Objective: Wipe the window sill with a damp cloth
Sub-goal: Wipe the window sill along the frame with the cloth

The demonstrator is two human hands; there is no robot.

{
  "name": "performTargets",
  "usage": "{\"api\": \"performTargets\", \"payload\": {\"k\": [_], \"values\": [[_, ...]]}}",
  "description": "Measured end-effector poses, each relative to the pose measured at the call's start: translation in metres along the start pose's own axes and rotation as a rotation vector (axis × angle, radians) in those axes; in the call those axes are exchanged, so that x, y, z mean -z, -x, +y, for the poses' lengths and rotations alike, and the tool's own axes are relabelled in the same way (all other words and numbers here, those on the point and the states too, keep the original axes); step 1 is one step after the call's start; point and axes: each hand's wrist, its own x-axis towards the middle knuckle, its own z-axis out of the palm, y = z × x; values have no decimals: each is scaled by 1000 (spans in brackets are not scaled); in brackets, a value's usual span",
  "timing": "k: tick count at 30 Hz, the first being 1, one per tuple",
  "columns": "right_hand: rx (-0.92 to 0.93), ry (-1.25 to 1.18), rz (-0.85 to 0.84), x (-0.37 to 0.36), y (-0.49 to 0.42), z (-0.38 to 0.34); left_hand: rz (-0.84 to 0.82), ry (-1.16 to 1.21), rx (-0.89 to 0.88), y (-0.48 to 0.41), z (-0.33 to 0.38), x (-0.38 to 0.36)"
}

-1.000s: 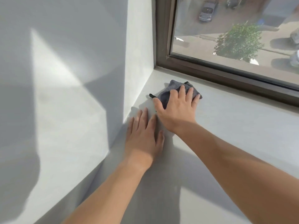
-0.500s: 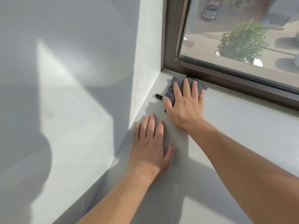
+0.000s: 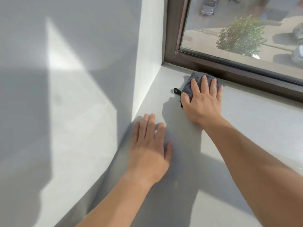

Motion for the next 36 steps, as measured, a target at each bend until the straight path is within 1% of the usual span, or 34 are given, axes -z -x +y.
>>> {"api": "performTargets", "payload": {"k": [1,4,5,6,8,11,13,14,15,17,18,19,21,24,26,27,28,29,31,32,34,36], "values": [[25,-19,3,-3,-2,-17,-1,-28,26,7,-1,1],[281,-8,-54,-12,-6,-66,-20,-40,113,25,-6,3],[327,-3,-68,-12,-5,-69,-35,-47,124,29,-7,3],[327,-3,-67,-10,-3,-62,-48,-57,116,32,-8,3],[242,-7,-33,-7,10,-28,-79,-58,95,36,-10,3],[17,-8,-29,1,40,26,-96,-28,82,38,-11,1],[-63,-14,-16,1,46,23,-110,-54,77,39,-10,1],[-38,-29,-6,-2,41,9,-114,-73,72,38,-10,0],[39,-40,-12,-5,34,-9,-116,-92,63,36,-11,0],[258,-21,-61,-11,22,-44,-118,-108,50,36,-12,-2],[335,-5,-85,-12,18,-53,-116,-107,50,36,-12,-2],[362,9,-99,-12,15,-52,-115,-106,47,36,-12,-2],[305,-1,-78,-8,23,-26,-122,-79,49,38,-12,0],[89,-21,-49,1,55,29,-86,-1,54,46,-14,5],[-50,-14,-62,2,69,38,-55,9,48,59,-14,8],[-72,-13,-51,1,69,28,-48,14,52,66,-15,9],[-46,-25,-43,-1,67,10,-52,12,56,73,-15,10],[31,-34,-44,-6,62,-12,-61,0,55,79,-16,10],[252,-17,-75,-16,55,-57,-72,-22,49,86,-19,7],[330,-13,-95,-19,53,-71,-77,-30,43,87,-21,7],[354,-3,-105,-19,56,-66,-88,-48,23,87,-22,6],[288,-9,-78,-16,69,-31,-81,-53,30,86,-22,7]]}}
